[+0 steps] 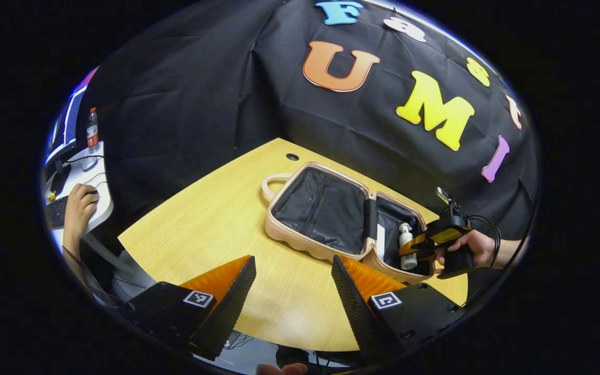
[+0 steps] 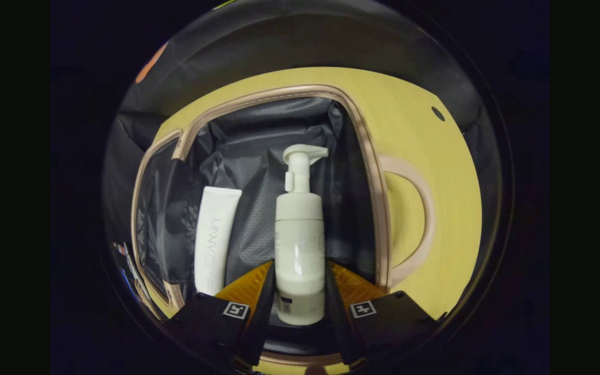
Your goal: First open the suitcase, pack the skin care products into it, and then close the suitcase.
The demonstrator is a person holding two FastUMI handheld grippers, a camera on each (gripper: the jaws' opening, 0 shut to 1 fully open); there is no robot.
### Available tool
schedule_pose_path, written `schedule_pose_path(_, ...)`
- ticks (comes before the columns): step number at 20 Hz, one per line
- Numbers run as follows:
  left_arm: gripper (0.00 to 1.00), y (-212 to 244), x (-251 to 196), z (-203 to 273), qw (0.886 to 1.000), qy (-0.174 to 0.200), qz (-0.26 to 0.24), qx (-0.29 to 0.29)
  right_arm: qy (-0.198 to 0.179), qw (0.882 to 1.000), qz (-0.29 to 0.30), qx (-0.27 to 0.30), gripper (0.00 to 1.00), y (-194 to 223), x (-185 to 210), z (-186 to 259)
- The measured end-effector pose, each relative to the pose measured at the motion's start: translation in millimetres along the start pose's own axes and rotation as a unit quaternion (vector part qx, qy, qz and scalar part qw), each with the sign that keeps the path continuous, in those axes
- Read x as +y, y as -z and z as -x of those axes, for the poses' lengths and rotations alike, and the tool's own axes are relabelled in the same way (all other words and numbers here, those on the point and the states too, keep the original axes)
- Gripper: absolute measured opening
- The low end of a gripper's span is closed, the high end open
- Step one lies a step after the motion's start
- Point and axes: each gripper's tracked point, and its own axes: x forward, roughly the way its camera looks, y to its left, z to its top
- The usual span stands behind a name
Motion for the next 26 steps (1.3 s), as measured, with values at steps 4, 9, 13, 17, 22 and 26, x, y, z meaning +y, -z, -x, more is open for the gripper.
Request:
schedule_pose_path(4, 0.94, -24, 16, -8, 1.000, 0.007, -0.009, -0.027, -0.004, 0.999, 0.035, -0.040, 0.74, -3, 6, 23)
schedule_pose_path(9, 0.94, -57, 34, -22, 0.997, 0.027, 0.010, -0.065, -0.013, 0.993, 0.058, -0.103, 0.77, -18, 0, 63)
schedule_pose_path(13, 0.94, -63, 51, -63, 0.993, 0.075, 0.056, -0.069, -0.002, 0.977, 0.118, -0.175, 0.78, -36, -13, 102)
schedule_pose_path(17, 0.94, -82, 65, -111, 0.976, 0.132, 0.153, -0.086, 0.013, 0.954, 0.184, -0.238, 0.78, -41, -30, 145)
schedule_pose_path(22, 0.94, -76, 69, -180, 0.947, 0.179, 0.261, -0.047, 0.006, 0.951, 0.191, -0.243, 0.78, -15, -46, 174)
schedule_pose_path(26, 0.92, -74, 75, -219, 0.930, 0.170, 0.326, -0.032, -0.017, 0.942, 0.190, -0.278, 0.77, -17, -38, 206)
